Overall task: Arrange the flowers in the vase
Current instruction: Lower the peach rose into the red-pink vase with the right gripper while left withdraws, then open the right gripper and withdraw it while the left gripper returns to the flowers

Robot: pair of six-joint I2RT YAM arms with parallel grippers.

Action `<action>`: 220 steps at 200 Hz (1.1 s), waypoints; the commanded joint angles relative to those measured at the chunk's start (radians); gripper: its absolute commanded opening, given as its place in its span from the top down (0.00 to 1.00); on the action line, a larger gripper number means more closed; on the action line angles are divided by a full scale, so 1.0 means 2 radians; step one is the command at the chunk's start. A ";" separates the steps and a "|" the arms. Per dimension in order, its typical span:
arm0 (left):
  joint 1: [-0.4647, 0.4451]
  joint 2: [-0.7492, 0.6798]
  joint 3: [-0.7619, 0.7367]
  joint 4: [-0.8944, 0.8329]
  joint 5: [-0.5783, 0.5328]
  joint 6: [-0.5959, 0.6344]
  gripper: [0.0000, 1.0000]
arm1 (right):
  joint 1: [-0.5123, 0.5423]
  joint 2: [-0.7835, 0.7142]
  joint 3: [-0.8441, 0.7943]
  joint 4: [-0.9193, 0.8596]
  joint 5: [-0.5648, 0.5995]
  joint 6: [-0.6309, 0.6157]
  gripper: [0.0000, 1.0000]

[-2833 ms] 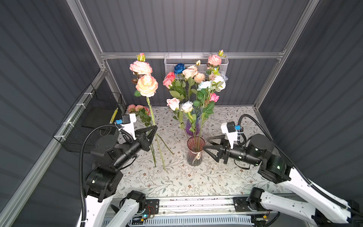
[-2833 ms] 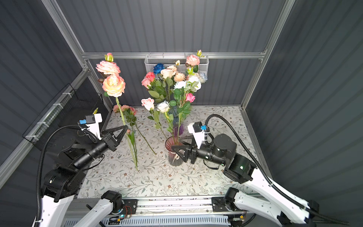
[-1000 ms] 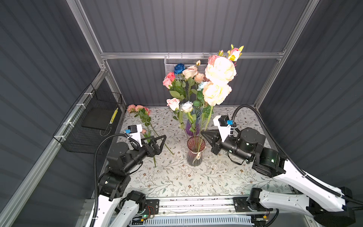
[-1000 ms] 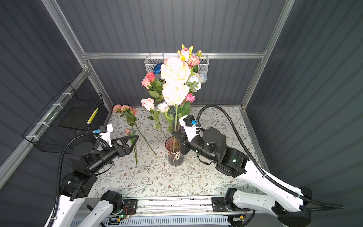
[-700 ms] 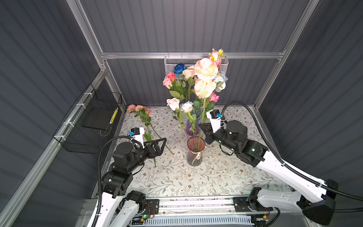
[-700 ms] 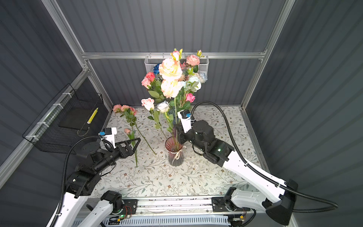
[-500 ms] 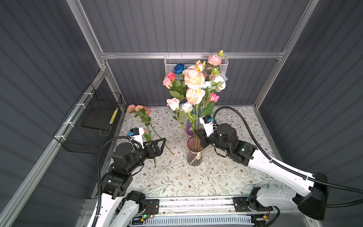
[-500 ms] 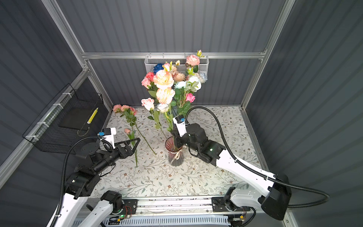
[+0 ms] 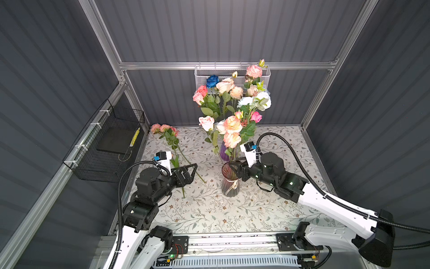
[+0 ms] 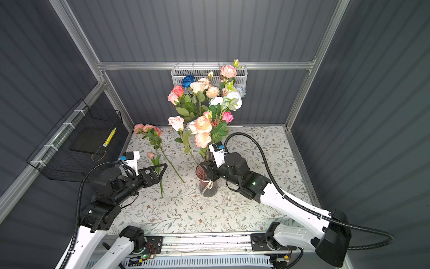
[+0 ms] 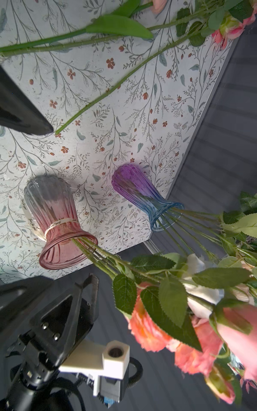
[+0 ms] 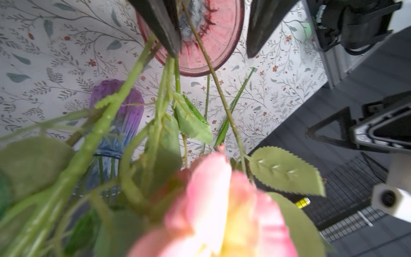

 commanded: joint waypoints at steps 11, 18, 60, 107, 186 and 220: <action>0.001 0.015 -0.004 0.009 -0.003 0.001 0.00 | 0.004 -0.045 -0.018 0.001 -0.013 0.019 0.43; 0.001 0.019 -0.005 0.008 -0.005 -0.001 0.00 | 0.004 -0.055 -0.022 -0.002 -0.013 0.021 0.43; 0.001 0.062 -0.005 0.003 -0.028 -0.003 0.12 | 0.005 -0.132 -0.056 -0.007 -0.009 0.037 0.41; 0.001 0.199 0.031 -0.038 -0.098 0.003 0.48 | 0.005 -0.183 -0.077 -0.020 -0.001 0.045 0.43; 0.030 0.428 0.131 -0.013 -0.204 -0.001 0.57 | 0.005 -0.224 -0.087 -0.044 0.013 0.033 0.44; 0.046 0.536 0.198 -0.023 -0.210 0.006 0.60 | 0.005 -0.246 -0.092 -0.056 0.022 0.029 0.44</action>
